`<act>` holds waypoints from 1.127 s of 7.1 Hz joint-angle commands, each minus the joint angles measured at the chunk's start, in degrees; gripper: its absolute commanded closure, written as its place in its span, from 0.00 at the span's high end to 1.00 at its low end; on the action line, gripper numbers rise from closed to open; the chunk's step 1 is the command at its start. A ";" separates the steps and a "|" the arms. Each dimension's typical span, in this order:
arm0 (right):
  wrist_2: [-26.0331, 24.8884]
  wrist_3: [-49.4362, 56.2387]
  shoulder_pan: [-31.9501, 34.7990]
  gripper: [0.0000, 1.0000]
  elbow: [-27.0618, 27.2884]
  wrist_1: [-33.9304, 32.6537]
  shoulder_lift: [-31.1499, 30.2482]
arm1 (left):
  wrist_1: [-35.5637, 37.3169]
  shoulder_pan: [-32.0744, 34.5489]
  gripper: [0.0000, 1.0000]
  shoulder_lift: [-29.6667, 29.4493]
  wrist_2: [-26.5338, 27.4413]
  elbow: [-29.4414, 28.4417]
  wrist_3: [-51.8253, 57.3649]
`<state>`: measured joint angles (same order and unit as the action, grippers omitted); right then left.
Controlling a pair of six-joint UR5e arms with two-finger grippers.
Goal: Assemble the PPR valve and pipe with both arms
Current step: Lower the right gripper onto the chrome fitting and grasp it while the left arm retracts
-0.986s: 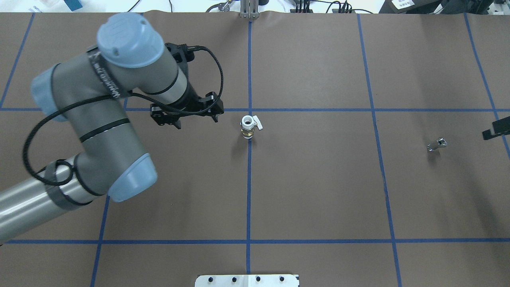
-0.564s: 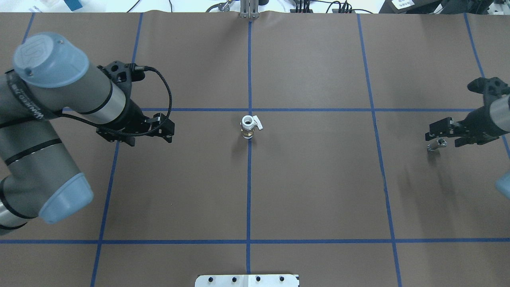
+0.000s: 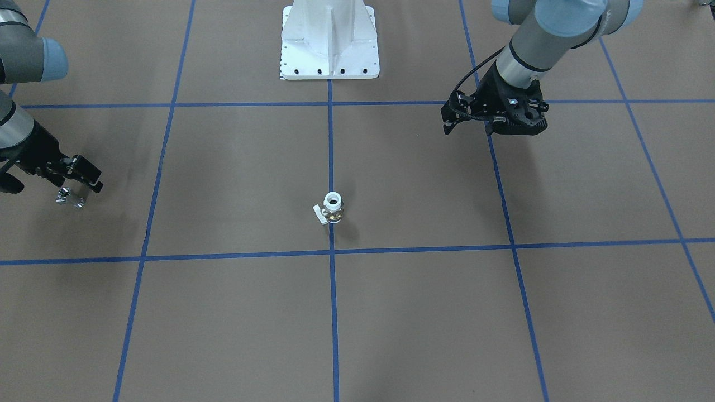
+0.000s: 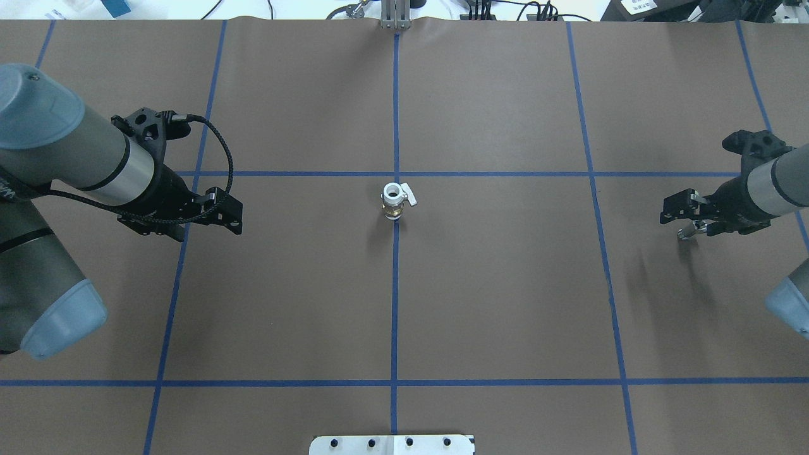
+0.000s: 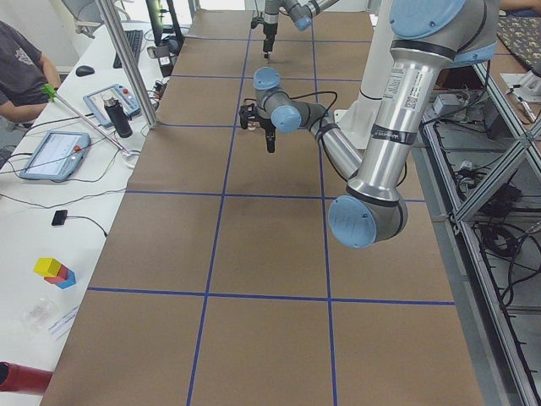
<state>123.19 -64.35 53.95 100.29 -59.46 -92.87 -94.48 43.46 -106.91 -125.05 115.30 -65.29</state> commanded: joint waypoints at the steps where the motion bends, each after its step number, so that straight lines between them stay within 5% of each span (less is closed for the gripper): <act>1: -0.49 0.27 0.81 0.87 -0.79 -3.98 0.22 | -0.09 0.04 1.00 -0.05 -0.02 0.10 -0.27; 5: -0.32 -0.17 0.64 0.82 -4.04 -4.44 3.22 | -0.09 0.04 1.00 -0.05 -0.02 0.10 -1.59; 8: 0.21 0.36 1.08 0.65 -3.61 -4.08 1.99 | -0.09 0.04 1.00 -0.14 -0.02 0.10 -1.68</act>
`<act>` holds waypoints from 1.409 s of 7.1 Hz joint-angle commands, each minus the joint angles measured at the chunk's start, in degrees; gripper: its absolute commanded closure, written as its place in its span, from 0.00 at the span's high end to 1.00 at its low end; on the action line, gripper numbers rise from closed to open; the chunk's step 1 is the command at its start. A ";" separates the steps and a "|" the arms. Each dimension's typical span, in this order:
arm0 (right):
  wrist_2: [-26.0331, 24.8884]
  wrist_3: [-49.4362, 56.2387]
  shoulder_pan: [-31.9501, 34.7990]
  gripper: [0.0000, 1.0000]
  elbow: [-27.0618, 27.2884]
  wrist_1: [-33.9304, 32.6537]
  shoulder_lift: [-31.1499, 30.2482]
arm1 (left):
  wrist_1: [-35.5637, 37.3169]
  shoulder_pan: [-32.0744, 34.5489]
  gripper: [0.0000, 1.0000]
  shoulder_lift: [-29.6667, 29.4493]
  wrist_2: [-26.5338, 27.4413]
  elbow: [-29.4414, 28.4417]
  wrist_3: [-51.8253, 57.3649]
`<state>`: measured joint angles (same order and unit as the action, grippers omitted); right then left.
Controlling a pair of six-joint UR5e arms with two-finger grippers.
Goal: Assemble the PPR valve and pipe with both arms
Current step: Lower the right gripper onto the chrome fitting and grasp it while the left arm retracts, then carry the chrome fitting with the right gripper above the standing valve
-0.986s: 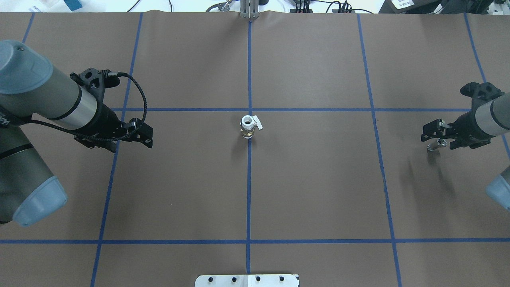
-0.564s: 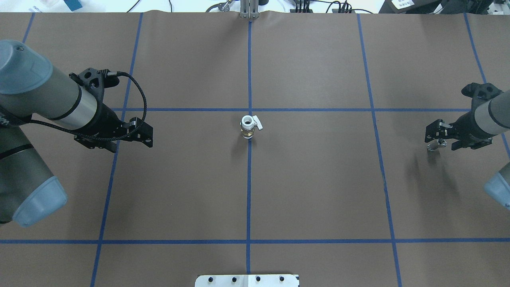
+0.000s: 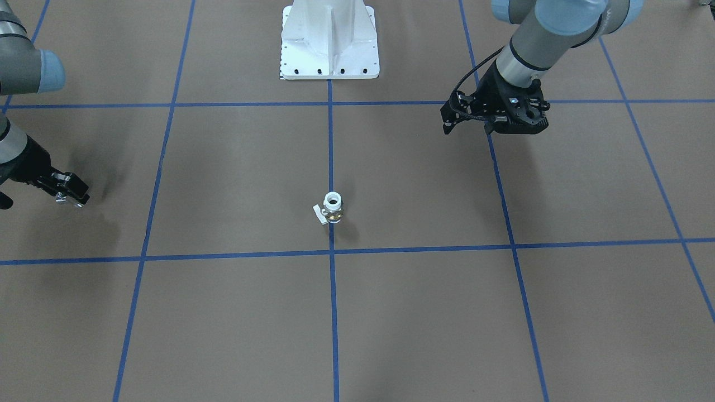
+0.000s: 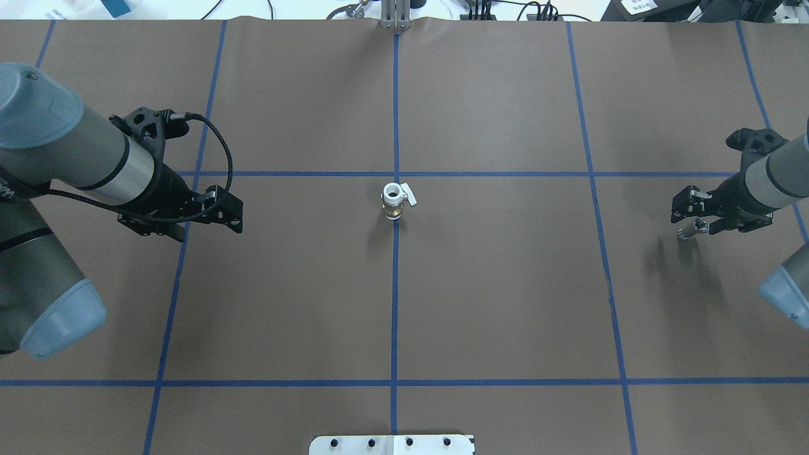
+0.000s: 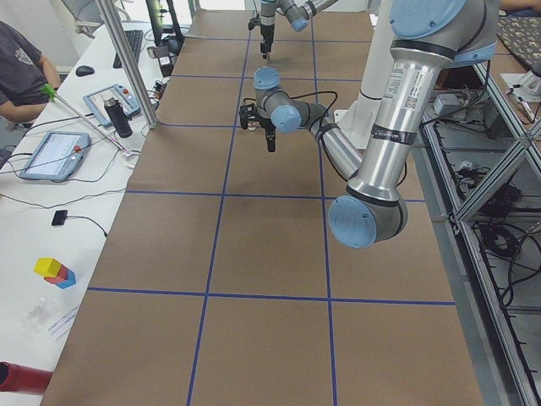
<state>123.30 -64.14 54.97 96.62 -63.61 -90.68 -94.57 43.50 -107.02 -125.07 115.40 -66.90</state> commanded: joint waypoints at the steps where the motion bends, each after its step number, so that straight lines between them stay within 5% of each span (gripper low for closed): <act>1: 0.10 0.16 0.14 0.48 0.06 0.06 -0.20 | 0.00 0.00 1.00 -0.12 0.00 0.00 -0.16; 3: 0.27 0.24 0.84 0.00 0.50 0.06 -0.55 | 0.00 0.00 1.00 -0.21 0.00 0.09 -0.24; 7: 4.49 -1.15 3.57 0.00 2.44 -2.29 4.07 | 0.00 4.64 1.00 6.61 -0.61 3.85 8.06; 10: 3.80 -7.38 0.43 0.00 5.50 -23.34 21.90 | -0.26 15.17 1.00 18.58 -7.46 3.10 22.58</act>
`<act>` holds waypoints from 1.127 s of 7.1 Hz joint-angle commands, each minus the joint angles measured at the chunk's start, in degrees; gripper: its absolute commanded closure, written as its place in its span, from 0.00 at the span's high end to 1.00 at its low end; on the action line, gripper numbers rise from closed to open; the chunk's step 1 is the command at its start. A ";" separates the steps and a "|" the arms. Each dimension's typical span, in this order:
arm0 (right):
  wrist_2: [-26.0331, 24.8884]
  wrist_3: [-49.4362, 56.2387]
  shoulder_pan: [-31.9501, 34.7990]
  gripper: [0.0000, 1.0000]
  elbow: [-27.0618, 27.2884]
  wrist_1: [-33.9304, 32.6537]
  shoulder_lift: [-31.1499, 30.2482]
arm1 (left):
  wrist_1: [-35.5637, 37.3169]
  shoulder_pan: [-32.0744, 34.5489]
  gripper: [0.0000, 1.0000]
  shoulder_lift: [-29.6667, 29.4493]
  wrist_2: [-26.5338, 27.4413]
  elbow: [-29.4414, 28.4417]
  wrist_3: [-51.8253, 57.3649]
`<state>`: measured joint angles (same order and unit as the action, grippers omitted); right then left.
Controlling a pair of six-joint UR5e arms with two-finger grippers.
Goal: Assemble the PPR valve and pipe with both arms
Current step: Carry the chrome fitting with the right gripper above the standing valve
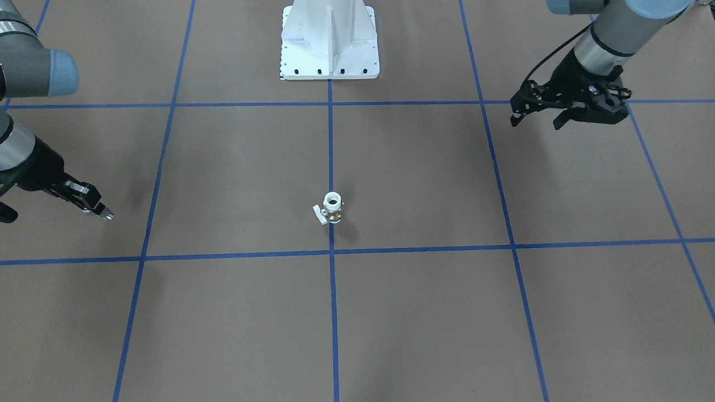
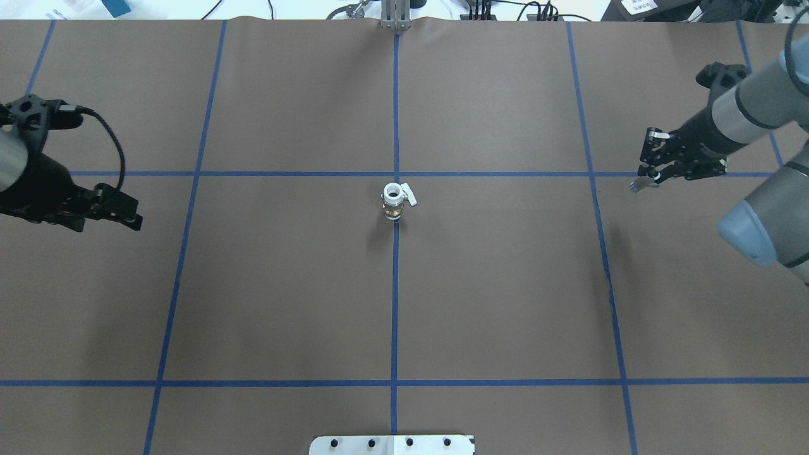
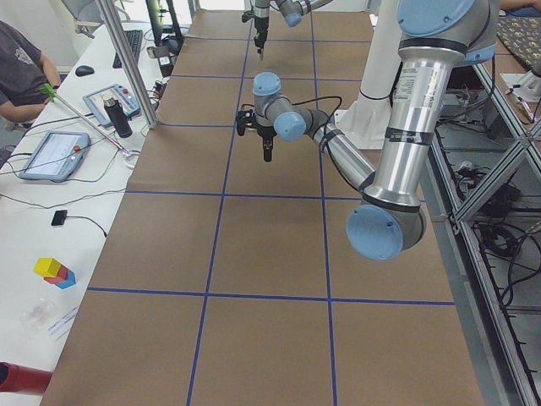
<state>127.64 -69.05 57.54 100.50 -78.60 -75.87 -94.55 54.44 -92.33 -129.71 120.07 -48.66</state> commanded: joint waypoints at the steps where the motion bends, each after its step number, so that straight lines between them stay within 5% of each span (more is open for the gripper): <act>1: -2.20 -9.98 -5.65 0.00 1.37 -10.93 12.79 | -0.20 8.62 1.00 5.39 -3.09 -3.77 12.98; 3: -5.89 -20.02 -11.98 0.00 -0.03 -11.05 20.37 | -0.20 10.60 1.00 5.49 -3.80 -7.03 16.30; 5: -9.76 -26.81 -16.21 0.00 -7.20 -11.05 30.11 | -0.02 10.69 1.00 5.49 -3.80 -7.39 15.62; 8: -11.79 -28.42 -18.25 0.00 -11.88 -10.70 34.54 | -0.02 10.60 1.00 4.88 -3.80 -7.66 15.71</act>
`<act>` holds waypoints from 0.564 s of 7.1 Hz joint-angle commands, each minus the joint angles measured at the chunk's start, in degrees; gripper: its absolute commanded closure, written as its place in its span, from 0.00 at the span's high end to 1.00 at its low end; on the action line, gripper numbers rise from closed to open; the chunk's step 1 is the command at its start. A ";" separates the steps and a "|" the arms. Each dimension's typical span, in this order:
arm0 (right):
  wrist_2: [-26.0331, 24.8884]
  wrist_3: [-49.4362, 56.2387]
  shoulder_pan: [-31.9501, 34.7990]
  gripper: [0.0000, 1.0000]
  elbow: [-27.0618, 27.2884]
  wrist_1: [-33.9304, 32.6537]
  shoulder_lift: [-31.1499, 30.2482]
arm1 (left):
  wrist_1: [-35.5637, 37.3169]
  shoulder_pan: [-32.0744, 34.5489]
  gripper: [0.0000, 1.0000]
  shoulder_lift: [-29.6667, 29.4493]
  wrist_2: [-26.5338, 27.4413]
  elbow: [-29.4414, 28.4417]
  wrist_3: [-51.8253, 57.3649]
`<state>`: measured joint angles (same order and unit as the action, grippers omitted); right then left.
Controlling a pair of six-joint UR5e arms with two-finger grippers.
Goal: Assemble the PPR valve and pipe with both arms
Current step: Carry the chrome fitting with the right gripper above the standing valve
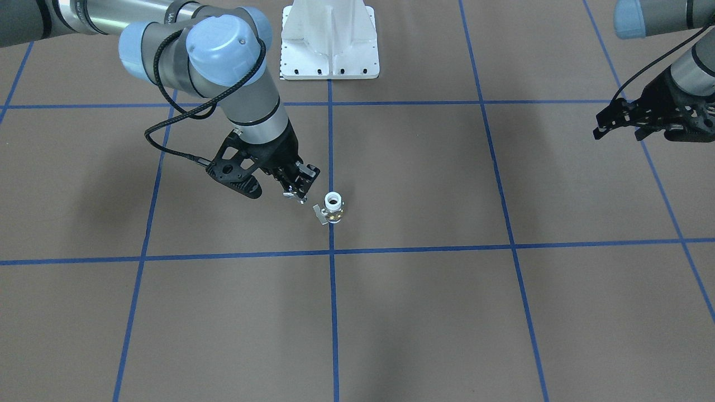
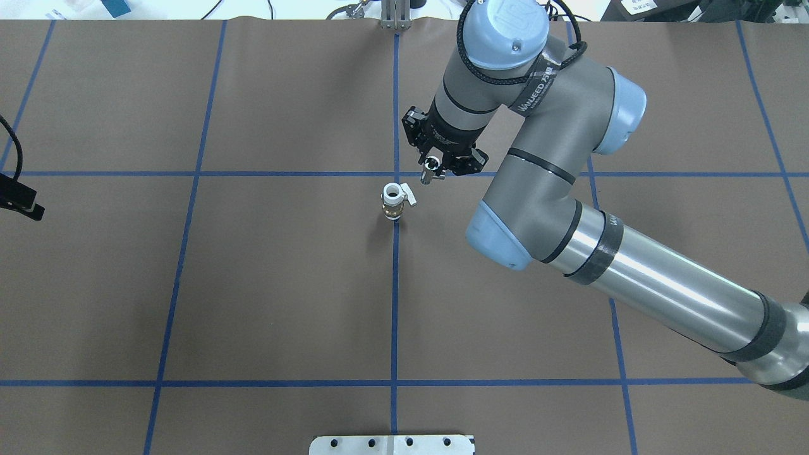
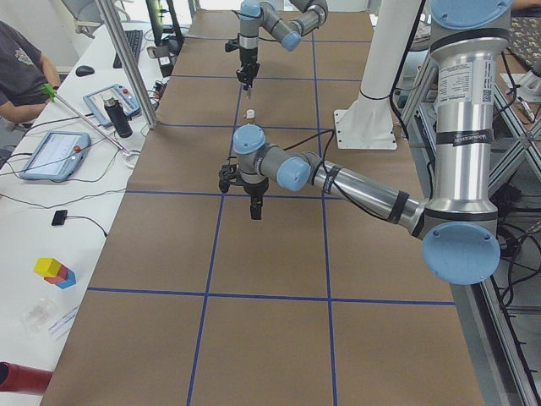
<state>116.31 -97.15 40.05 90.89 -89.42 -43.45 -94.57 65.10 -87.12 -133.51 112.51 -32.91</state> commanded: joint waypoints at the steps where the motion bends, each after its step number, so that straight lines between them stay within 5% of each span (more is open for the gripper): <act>1: -0.56 -0.40 -0.93 0.00 -4.21 0.12 3.97 | -0.09 -0.06 1.00 -0.42 0.00 -0.01 0.04; 4: -0.56 -0.41 -1.98 0.00 -4.23 0.12 4.16 | 0.00 -0.06 1.00 -0.59 0.09 -0.10 0.04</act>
<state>115.78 -97.55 38.63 86.78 -89.30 -39.44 -94.60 65.04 -87.63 -133.43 112.44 -32.87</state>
